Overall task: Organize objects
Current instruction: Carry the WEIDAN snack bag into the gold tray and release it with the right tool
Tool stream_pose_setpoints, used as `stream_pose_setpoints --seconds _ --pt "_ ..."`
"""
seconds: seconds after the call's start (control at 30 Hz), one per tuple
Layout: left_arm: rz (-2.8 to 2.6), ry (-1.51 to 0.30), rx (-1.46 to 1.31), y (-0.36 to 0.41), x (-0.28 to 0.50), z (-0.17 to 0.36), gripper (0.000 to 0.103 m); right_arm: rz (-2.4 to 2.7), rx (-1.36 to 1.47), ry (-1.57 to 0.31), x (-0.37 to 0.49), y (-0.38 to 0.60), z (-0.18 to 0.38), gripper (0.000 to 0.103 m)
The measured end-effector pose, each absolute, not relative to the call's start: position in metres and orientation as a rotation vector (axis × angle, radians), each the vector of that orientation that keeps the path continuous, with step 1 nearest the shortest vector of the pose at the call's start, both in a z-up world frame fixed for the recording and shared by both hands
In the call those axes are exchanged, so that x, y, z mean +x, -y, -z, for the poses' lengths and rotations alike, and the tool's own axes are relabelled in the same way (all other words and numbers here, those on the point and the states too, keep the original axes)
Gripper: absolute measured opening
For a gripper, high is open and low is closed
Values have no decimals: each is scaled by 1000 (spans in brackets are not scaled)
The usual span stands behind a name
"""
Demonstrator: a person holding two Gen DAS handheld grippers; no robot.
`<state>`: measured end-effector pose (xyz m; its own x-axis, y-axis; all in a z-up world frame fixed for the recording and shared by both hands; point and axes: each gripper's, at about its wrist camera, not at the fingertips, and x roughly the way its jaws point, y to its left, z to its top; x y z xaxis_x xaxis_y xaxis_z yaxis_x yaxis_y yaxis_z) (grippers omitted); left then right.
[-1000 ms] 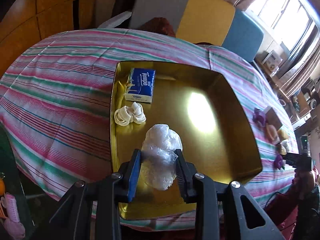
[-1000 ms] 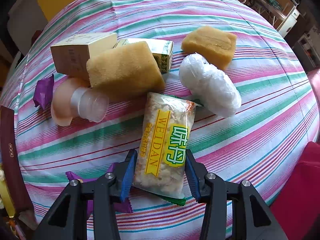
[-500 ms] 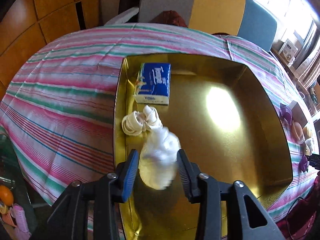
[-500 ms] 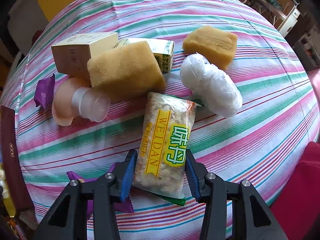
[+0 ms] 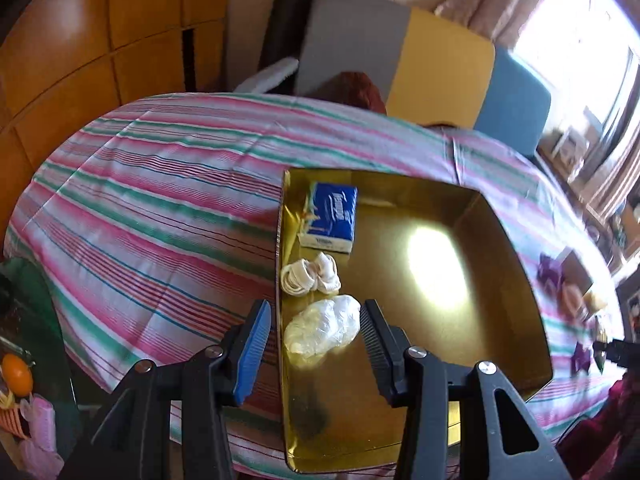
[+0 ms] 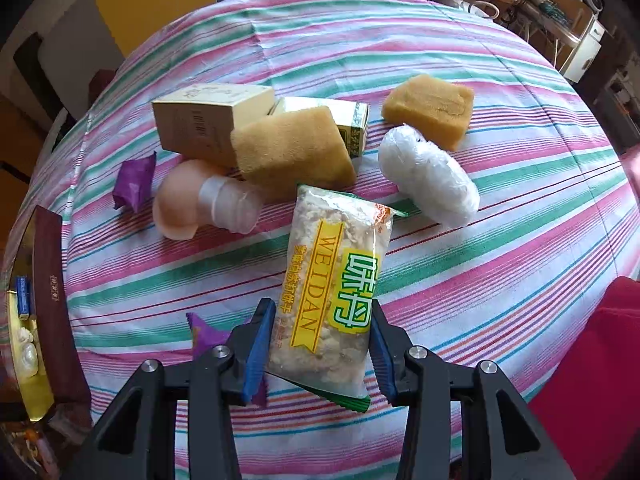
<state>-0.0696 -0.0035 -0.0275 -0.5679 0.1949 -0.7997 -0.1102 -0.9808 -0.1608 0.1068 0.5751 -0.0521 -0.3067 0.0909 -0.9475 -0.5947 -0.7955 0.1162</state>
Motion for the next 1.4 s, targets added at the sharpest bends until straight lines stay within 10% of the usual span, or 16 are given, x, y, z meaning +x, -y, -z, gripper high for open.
stream_pose_setpoints --seconds 0.43,0.87,1.4 --pt "-2691 311 -1339 47 -54 24 47 -2853 -1476 -275 9 -365 -25 45" --pt "-2651 404 -1386 67 -45 42 47 -2778 -2053 109 -87 -144 85 45" --pt "-2654 460 -1396 79 -45 47 47 -2700 -2299 -110 -85 -93 117 55"
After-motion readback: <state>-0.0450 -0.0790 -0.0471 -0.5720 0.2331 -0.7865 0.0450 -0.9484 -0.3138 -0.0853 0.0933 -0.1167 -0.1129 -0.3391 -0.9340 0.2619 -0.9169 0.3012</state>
